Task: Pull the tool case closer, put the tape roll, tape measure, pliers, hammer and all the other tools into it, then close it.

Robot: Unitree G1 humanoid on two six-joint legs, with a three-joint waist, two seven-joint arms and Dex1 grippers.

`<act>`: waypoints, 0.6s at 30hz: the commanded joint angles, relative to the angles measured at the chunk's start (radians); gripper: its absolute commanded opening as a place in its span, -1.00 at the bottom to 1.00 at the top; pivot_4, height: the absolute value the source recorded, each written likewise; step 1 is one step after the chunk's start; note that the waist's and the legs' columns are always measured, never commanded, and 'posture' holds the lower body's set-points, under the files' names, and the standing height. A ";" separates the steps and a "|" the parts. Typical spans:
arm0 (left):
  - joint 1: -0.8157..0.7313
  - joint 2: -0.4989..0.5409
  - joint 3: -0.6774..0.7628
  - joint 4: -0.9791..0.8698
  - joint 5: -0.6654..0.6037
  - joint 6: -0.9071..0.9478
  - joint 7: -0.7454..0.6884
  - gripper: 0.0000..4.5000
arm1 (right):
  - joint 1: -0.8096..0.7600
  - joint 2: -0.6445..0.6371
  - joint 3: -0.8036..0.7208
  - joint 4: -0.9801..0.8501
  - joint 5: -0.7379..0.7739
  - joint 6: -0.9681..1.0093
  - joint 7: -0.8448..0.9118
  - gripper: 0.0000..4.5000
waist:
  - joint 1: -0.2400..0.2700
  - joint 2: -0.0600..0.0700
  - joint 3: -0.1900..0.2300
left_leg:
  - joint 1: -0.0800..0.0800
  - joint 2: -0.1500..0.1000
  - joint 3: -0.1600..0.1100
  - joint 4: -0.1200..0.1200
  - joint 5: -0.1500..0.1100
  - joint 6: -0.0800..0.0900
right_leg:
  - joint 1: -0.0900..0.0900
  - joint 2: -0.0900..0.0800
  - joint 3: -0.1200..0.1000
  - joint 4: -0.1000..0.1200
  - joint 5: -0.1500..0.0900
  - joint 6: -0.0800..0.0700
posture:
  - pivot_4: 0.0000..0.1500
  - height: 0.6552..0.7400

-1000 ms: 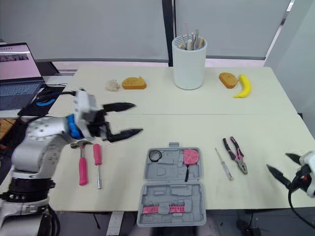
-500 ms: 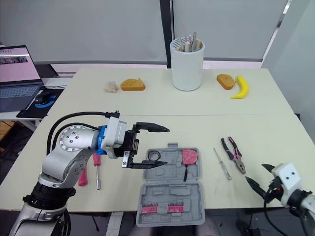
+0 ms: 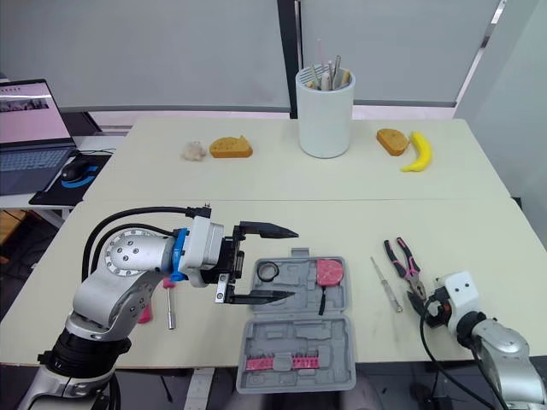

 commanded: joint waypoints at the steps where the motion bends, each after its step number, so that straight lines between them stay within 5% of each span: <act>1: 0.004 0.005 0.002 -0.033 -0.003 0.001 0.011 1.00 | -0.022 -0.002 0.005 0.002 -0.014 -0.005 -0.023 0.98 | 0.000 0.000 0.000 | 0.000 0.000 0.000 0.000 0.000 0.000 | 0.000 0.000 0.000 0.000 0.000 0.000 | 1.00 1.00; 11: 0.001 0.013 0.005 -0.037 -0.001 0.002 0.009 1.00 | -0.056 0.016 0.056 0.011 -0.024 0.015 -0.031 0.98 | -0.002 0.000 0.000 | 0.000 0.000 0.000 0.000 0.000 0.000 | 0.000 0.001 0.000 0.000 0.000 0.000 | 1.00 1.00; 14: 0.009 0.015 0.003 -0.048 -0.003 0.004 0.012 1.00 | -0.053 0.023 0.051 0.019 -0.023 0.017 -0.036 0.73 | -0.002 0.000 0.000 | 0.000 0.000 0.000 0.000 0.000 0.000 | 0.000 0.001 0.000 0.000 0.000 0.000 | 1.00 1.00; 18: 0.012 0.016 0.003 -0.053 -0.004 0.007 0.012 1.00 | -0.055 0.027 0.049 0.037 -0.028 0.006 -0.039 0.15 | -0.001 0.000 0.000 | 0.000 0.000 0.000 0.000 0.000 0.000 | 0.000 0.001 0.000 0.000 0.000 0.000 | 1.00 1.00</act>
